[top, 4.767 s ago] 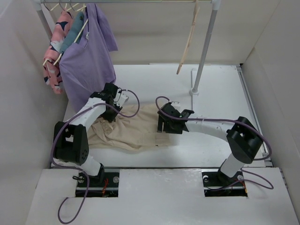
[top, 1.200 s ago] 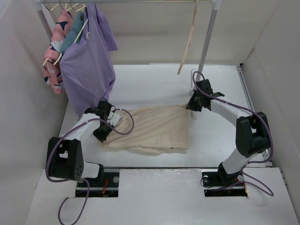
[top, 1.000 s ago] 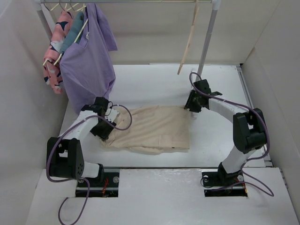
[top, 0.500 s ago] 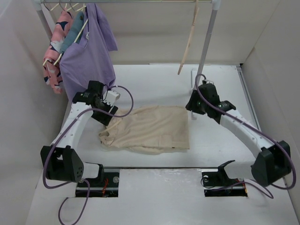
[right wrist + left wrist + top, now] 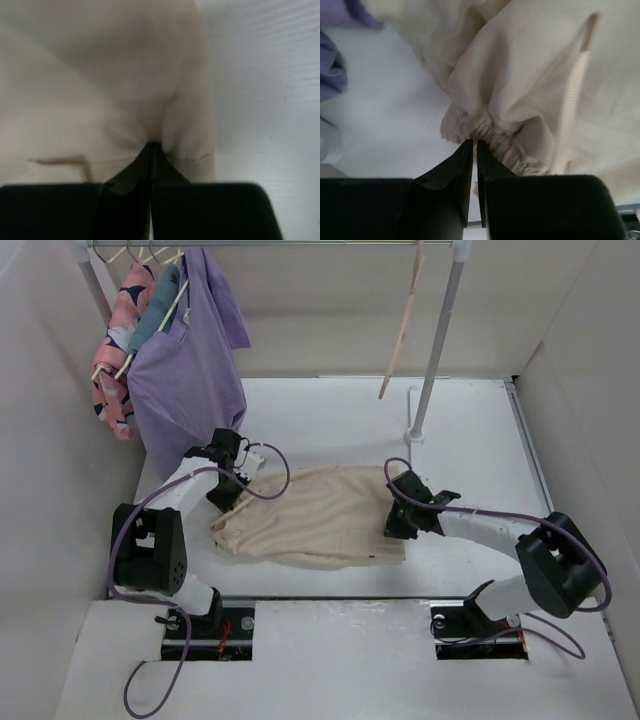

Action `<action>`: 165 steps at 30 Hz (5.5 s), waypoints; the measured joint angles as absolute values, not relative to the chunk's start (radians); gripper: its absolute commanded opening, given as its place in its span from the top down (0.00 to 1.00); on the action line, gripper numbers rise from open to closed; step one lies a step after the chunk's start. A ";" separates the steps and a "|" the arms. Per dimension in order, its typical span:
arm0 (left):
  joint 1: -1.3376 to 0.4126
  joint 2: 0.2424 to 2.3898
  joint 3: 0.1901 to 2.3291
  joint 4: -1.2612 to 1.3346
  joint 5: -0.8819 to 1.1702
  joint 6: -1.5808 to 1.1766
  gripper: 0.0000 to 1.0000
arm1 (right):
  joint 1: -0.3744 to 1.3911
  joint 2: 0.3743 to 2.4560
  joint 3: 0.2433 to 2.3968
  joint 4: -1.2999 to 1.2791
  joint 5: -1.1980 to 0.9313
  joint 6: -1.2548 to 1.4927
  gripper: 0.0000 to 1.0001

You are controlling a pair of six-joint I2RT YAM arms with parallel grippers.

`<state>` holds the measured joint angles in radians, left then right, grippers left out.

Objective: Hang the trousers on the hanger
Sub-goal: Fold the trousers at the center of the board, then pick up the hanger from the clothesline, then place the trousers on the hanger.

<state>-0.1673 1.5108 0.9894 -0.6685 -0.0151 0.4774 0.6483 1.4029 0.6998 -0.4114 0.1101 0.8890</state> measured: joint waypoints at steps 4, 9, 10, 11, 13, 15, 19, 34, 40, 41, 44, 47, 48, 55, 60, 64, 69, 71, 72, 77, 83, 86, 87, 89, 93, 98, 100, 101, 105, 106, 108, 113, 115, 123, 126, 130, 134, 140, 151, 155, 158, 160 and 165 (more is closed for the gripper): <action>-0.163 1.510 0.994 -0.632 -0.076 0.500 0.72 | 0.630 1.426 0.696 -0.361 0.093 0.923 0.87; -0.162 1.507 1.075 -0.609 -0.080 0.509 0.43 | 0.662 1.429 0.760 -0.459 0.144 0.933 0.42; -0.162 1.502 1.093 -0.604 -0.080 0.511 0.42 | 0.668 1.424 0.785 -0.496 0.160 0.924 0.37; -0.162 1.493 1.108 -0.597 -0.078 0.516 0.38 | 0.669 1.412 0.810 -0.530 0.180 0.920 0.29; -0.162 1.466 1.130 -0.587 -0.075 0.528 0.31 | 0.669 1.372 0.866 -0.601 0.221 0.914 0.26; -0.162 1.438 1.145 -0.583 -0.068 0.545 0.26 | 0.668 1.308 0.912 -0.652 0.253 0.910 0.22; -0.169 1.398 1.196 -0.583 -0.046 0.565 0.00 | 0.648 1.164 1.000 -0.765 0.297 0.884 0.13; -0.171 1.171 1.318 -0.479 0.124 0.400 0.00 | 0.549 0.886 1.595 -1.070 0.336 0.625 0.07; -0.179 1.084 1.315 -0.434 0.178 0.353 0.00 | 0.548 1.068 1.963 -0.980 0.253 0.541 0.08; -0.184 1.079 1.313 -0.431 0.186 0.353 0.00 | 0.544 1.126 2.026 -0.972 0.231 0.532 0.08; -0.191 1.068 1.279 -0.414 0.226 0.352 0.00 | 0.511 1.323 2.220 -0.941 0.149 0.516 0.08; -0.197 1.065 1.240 -0.411 0.292 0.348 0.00 | 0.451 1.520 2.379 -0.897 0.088 0.512 0.08; -0.197 1.064 1.227 -0.410 0.320 0.346 0.00 | 0.434 1.565 2.391 -0.885 0.073 0.512 0.08; -0.211 1.018 1.120 -0.399 0.446 0.314 0.00 | 0.329 1.707 2.225 -0.708 -0.079 0.519 0.17; -0.212 1.003 1.089 -0.389 0.455 0.306 0.00 | 0.300 1.749 2.160 -0.580 -0.184 0.524 0.73; -0.212 0.984 1.066 -0.381 0.438 0.306 0.00 | 0.300 1.748 2.077 -0.463 -0.254 0.534 0.99; -0.212 0.977 1.053 -0.381 0.429 0.307 0.00 | 0.302 1.741 2.032 -0.384 -0.294 0.533 1.00; -0.216 0.977 1.053 -0.381 0.426 0.311 0.00 | 0.310 1.740 2.032 -0.382 -0.287 0.526 1.00; -0.217 0.977 1.053 -0.381 0.425 0.312 0.00 | 0.321 1.740 2.039 -0.386 -0.275 0.521 1.00; -0.222 0.972 1.053 -0.381 0.409 0.320 0.00 | 0.433 1.736 2.086 -0.427 -0.094 0.460 1.00; -0.223 0.962 1.053 -0.378 0.393 0.315 0.00 | 0.584 1.709 2.099 -0.460 0.169 0.379 1.00; -0.228 0.958 1.053 -0.377 0.388 0.309 0.00 | 0.598 1.708 2.131 -0.482 0.284 0.338 1.00; -0.229 0.957 1.053 -0.376 0.388 0.304 0.00 | 0.601 1.702 2.131 -0.482 0.323 0.327 1.00; -0.229 0.957 1.053 -0.369 0.388 0.290 0.00 | 0.606 1.680 2.100 -0.474 0.387 0.308 1.00; -0.229 0.956 1.053 -0.354 0.391 0.225 0.02 | 0.654 1.578 1.927 -0.452 0.471 0.286 1.00; -0.229 0.957 1.053 -0.343 0.475 0.111 0.03 | 0.783 1.451 1.697 -0.442 0.542 0.295 1.00; -0.231 0.968 1.057 -0.334 0.516 0.052 0.04 | 0.841 1.386 1.584 -0.440 0.562 0.322 1.00; -0.237 0.984 1.069 -0.334 0.533 0.024 0.04 | 0.870 1.348 1.513 -0.437 0.570 0.351 1.00; -0.289 1.100 1.196 -0.356 0.586 -0.064 0.04 | 0.941 1.221 1.241 -0.439 0.612 0.501 1.00; -0.303 1.127 1.232 -0.357 0.593 -0.077 0.03 | 0.959 1.207 1.183 -0.442 0.632 0.545 1.00; -0.341 1.174 1.294 -0.360 0.598 -0.101 0.03 | 1.002 1.205 1.077 -0.436 0.663 0.638 1.00; -0.434 1.215 1.328 -0.372 0.607 -0.152 0.03 | 1.171 1.343 0.915 -0.454 0.703 0.872 1.00; -0.466 1.234 1.329 -0.385 0.607 -0.168 0.03 | 1.224 1.449 0.928 -0.480 0.734 0.957 1.00; -0.530 1.274 1.296 -0.433 0.547 -0.196 0.02 | 1.334 1.797 1.190 -0.635 0.866 1.179 1.00; -0.543 1.279 1.282 -0.449 0.501 -0.200 0.09 | 1.352 1.847 1.227 -0.657 0.884 1.199 1.00; -0.559 1.288 1.272 -0.471 0.392 -0.192 0.20 | 1.359 1.848 1.227 -0.679 0.888 1.204 1.00; -0.559 1.295 1.245 -0.492 0.309 -0.180 0.24 | 1.359 1.845 1.222 -0.673 0.888 1.200 1.00; -0.559 1.311 1.201 -0.544 0.285 -0.160 0.29 | 1.359 1.845 1.222 -0.673 0.888 1.190 1.00; -0.546 1.431 1.192 -0.552 0.372 -0.167 1.00 | 1.359 1.839 1.203 -0.634 0.887 1.131 1.00; -0.521 1.431 1.192 -0.563 0.395 -0.179 1.00 | 1.359 1.819 1.188 -0.612 0.882 1.094 0.84; -0.496 1.430 1.192 -0.573 0.405 -0.195 1.00 | 1.359 1.800 1.182 -0.606 0.872 1.080 0.35; -0.473 1.427 1.192 -0.575 0.407 -0.210 1.00 | 1.362 1.787 1.183 -0.632 0.867 1.071 0.24; -0.395 1.422 1.192 -0.576 0.442 -0.252 1.00 | 1.363 1.668 1.180 -0.728 0.856 1.069 0.09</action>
